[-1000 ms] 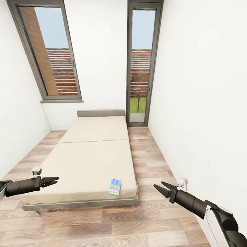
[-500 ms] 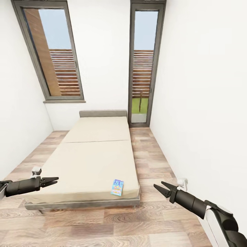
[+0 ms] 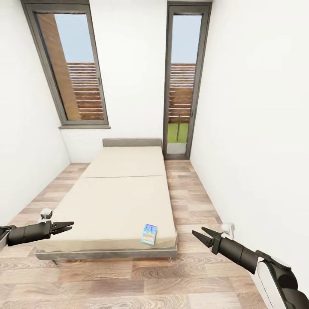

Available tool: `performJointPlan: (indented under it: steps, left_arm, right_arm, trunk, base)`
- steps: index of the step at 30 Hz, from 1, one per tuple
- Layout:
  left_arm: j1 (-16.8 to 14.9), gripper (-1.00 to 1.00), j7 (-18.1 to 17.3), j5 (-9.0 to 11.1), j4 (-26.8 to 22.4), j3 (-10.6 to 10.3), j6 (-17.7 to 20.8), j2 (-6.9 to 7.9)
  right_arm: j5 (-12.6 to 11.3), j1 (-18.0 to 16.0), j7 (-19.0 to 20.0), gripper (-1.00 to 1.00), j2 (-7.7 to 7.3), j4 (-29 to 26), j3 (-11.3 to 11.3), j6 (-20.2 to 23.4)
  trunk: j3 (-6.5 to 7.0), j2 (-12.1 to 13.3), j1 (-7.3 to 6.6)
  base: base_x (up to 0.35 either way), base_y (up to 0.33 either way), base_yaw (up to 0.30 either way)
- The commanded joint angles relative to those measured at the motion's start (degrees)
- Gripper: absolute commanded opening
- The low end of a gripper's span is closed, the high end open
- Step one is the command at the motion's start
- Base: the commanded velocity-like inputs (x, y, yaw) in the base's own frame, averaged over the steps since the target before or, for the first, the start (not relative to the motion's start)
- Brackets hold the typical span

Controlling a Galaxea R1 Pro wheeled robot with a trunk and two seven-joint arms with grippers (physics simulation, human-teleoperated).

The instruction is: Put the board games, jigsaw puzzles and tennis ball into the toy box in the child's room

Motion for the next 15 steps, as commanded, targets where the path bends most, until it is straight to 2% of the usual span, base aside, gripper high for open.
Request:
performJointPlan:
  steps: [1, 7, 15]
  left_arm:
    - [-0.1, 1.0, -0.2, -0.3, 0.0, 0.2, 0.6, -0.05]
    - [-0.1, 1.0, -0.1, -0.3, 0.0, 0.3, 0.7, -0.26]
    - [-0.1, 1.0, 0.1, -0.3, 0.0, 0.3, 1.0, -0.35]
  right_arm:
    - [-0.3, -0.1, 0.0, 1.0, 0.0, 0.0, 0.0, 0.4]
    - [-0.3, -0.1, -0.1, 1.0, 0.0, 0.0, 0.1, 0.4]
    - [-0.3, -0.1, -0.1, 1.0, 0.01, 0.1, 0.0, 0.3]
  trunk:
    - [-0.13, -0.1, 0.02]
    - [-0.12, -0.1, 0.02]
    - [-0.12, -0.1, 0.02]
  base:
    - [-0.124, 0.0, 0.007]
    - [-0.128, 0.0, 0.004]
    - [-0.04, 0.0, 0.001]
